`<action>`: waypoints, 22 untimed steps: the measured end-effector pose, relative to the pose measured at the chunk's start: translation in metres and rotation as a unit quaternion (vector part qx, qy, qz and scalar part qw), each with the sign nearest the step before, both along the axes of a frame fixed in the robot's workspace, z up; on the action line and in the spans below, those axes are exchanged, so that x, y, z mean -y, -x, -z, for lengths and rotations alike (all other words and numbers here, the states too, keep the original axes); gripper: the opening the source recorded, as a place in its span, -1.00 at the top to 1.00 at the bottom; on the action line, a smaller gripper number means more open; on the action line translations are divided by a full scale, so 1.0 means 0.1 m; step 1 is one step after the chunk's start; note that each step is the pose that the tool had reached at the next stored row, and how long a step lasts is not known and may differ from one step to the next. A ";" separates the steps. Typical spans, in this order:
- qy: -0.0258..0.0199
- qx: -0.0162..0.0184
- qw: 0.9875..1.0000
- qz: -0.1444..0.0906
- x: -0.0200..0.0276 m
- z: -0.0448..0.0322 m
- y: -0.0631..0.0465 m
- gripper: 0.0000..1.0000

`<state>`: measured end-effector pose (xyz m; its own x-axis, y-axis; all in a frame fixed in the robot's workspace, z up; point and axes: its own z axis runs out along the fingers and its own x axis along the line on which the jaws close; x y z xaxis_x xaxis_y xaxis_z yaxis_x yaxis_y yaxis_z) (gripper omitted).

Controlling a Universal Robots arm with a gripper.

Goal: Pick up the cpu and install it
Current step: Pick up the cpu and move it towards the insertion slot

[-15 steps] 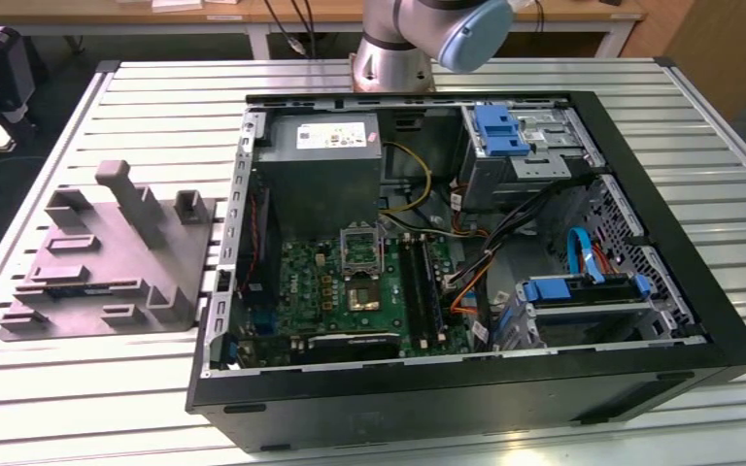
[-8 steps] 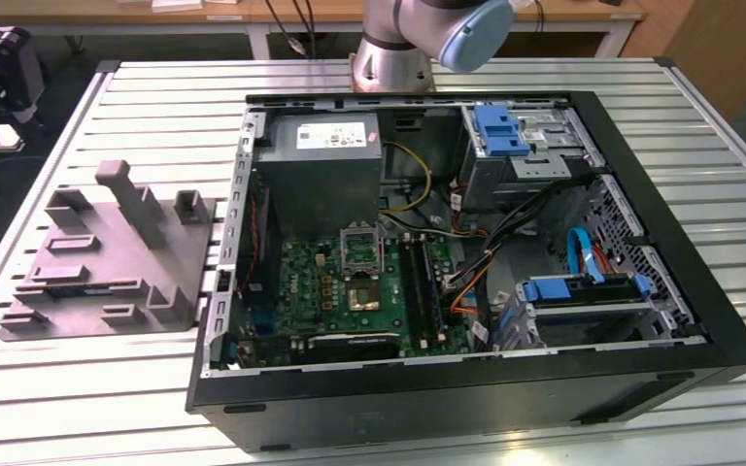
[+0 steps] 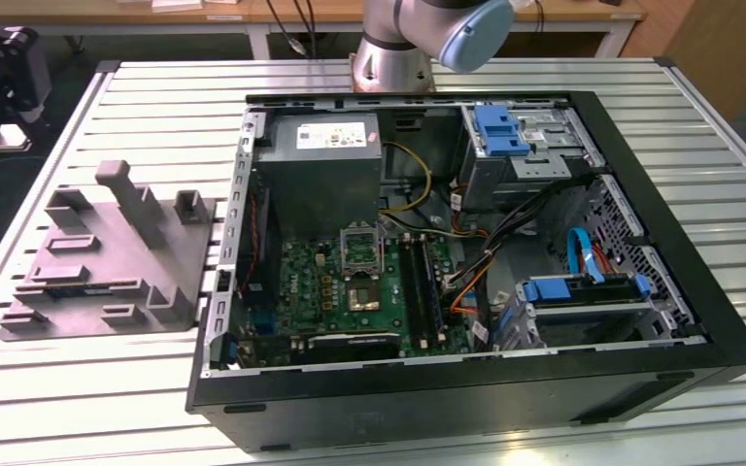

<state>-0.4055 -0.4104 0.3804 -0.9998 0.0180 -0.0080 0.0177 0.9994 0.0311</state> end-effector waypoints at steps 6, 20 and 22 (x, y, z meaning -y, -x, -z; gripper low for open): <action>0.000 0.000 1.000 0.000 0.000 0.000 -0.04 0.06; 0.000 0.000 1.000 0.000 0.000 0.000 -0.13 0.06; 0.000 0.000 1.000 0.000 0.000 0.000 -0.15 0.06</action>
<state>-0.3910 -0.4104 0.3804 -0.9998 0.0179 -0.0081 0.0176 0.9994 0.0311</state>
